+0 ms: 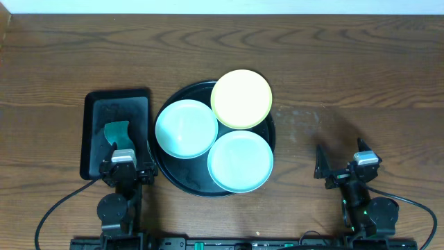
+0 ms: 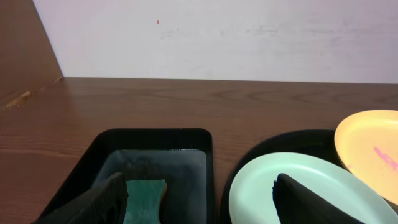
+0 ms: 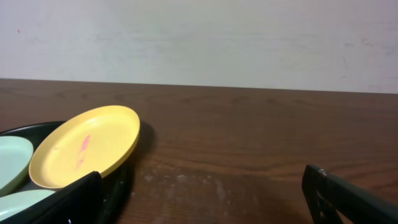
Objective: Clean dirty plates on tray and stack at the side
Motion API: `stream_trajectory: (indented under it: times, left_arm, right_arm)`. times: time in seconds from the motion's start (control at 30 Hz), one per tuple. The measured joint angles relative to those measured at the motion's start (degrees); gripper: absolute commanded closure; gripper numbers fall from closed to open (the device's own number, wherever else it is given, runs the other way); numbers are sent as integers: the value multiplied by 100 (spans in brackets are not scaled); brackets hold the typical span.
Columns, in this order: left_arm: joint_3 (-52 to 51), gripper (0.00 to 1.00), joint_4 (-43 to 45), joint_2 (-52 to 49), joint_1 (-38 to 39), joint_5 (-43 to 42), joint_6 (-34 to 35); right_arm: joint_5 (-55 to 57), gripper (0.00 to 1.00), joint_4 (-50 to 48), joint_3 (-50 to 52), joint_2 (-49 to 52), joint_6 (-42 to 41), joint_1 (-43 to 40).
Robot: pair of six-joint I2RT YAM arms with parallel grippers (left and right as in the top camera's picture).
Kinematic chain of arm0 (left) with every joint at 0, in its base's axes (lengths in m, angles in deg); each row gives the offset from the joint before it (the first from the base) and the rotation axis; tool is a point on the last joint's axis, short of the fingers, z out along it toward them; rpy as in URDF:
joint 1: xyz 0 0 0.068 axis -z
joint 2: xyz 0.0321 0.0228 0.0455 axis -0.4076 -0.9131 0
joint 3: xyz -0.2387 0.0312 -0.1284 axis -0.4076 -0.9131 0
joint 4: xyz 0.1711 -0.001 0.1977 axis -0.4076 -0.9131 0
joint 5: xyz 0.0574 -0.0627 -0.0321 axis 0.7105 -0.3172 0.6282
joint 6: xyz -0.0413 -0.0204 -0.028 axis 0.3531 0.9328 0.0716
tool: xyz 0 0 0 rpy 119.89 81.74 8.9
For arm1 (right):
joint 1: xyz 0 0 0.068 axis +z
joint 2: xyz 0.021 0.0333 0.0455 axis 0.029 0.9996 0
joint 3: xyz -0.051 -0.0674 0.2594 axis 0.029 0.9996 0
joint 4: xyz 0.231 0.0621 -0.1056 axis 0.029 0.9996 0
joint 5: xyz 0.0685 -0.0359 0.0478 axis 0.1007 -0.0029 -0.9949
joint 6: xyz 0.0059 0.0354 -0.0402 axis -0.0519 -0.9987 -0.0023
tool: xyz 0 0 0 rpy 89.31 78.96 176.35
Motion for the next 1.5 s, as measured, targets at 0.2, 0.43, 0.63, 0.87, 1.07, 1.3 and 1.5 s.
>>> stream_trajectory:
  times: [0.2, 0.43, 0.63, 0.87, 1.07, 1.3, 1.5]
  left_arm:
    - [0, 25, 0, 0, 0, 0, 0]
    - [0, 25, 0, 0, 0, 0, 0]
    - [0, 25, 0, 0, 0, 0, 0]
    - [0, 25, 0, 0, 0, 0, 0]
    - [0, 25, 0, 0, 0, 0, 0]
    - [0, 25, 0, 0, 0, 79, -7]
    - [0, 25, 11, 0, 0, 210, -24]
  right_arm:
    - [0, 1, 0, 0, 0, 0, 0]
    - [0, 1, 0, 0, 0, 0, 0]
    - [0, 1, 2, 0, 0, 0, 0]
    - [0, 1, 2, 0, 0, 0, 0]
    - [0, 1, 0, 0, 0, 0, 0]
    - [0, 1, 0, 0, 0, 0, 0]
    - [0, 1, 0, 0, 0, 0, 0]
